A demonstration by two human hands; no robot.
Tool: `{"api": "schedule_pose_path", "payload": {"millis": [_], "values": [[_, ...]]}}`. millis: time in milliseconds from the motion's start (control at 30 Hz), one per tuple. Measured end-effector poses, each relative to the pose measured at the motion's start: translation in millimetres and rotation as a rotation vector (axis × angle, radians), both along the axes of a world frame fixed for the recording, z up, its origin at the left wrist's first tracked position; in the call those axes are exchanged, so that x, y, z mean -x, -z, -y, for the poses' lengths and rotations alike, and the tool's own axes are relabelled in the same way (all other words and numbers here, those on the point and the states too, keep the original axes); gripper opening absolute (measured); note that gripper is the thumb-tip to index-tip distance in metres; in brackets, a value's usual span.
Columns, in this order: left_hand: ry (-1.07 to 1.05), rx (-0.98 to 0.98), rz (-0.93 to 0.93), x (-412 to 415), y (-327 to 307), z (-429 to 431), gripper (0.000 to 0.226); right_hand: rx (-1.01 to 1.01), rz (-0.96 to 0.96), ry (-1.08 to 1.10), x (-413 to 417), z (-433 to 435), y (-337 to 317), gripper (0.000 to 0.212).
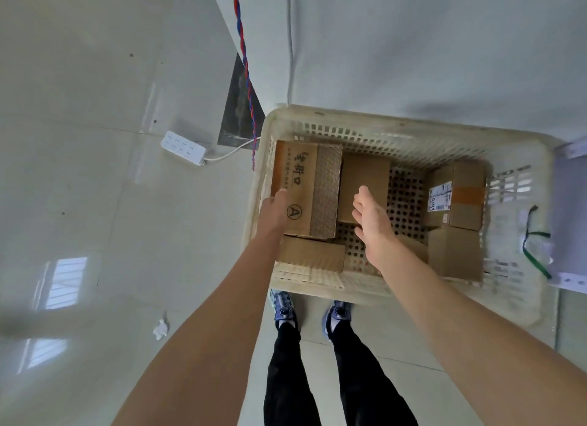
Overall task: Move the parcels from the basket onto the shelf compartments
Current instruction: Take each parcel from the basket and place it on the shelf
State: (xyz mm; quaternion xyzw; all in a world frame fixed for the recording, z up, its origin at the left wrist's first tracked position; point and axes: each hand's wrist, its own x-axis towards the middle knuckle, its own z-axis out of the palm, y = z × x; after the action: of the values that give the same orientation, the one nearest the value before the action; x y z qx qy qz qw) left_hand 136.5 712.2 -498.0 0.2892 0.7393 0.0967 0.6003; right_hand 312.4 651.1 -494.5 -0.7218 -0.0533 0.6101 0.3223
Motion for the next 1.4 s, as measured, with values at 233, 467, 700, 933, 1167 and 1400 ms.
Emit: {"api": "schedule_pose_path", "payload": {"millis": [233, 467, 700, 933, 1167, 1400], "values": [[-0.02, 0.014, -0.059, -4, 58, -44, 0.077, 0.07, -0.002, 0.055, 8, -28, 60, 0.069], [-0.034, 0.009, -0.033, -20, 80, -65, 0.078, 0.13, -0.018, 0.103, 13, -63, 95, 0.078], [-0.123, 0.131, 0.073, 4, 161, -79, 0.11, 0.125, -0.046, 0.148, 13, -73, 104, 0.087], [-0.107, 0.03, 0.178, -17, 27, -44, 0.056, 0.091, -0.08, 0.248, 5, -44, 54, 0.094], [-0.104, -0.067, 0.259, -13, -49, -7, 0.075, -0.045, -0.065, 0.368, -24, 1, -38, 0.088], [-0.065, -0.139, 0.36, -19, -147, 19, 0.078, -0.258, -0.004, 0.424, -40, 38, -140, 0.052]]}}
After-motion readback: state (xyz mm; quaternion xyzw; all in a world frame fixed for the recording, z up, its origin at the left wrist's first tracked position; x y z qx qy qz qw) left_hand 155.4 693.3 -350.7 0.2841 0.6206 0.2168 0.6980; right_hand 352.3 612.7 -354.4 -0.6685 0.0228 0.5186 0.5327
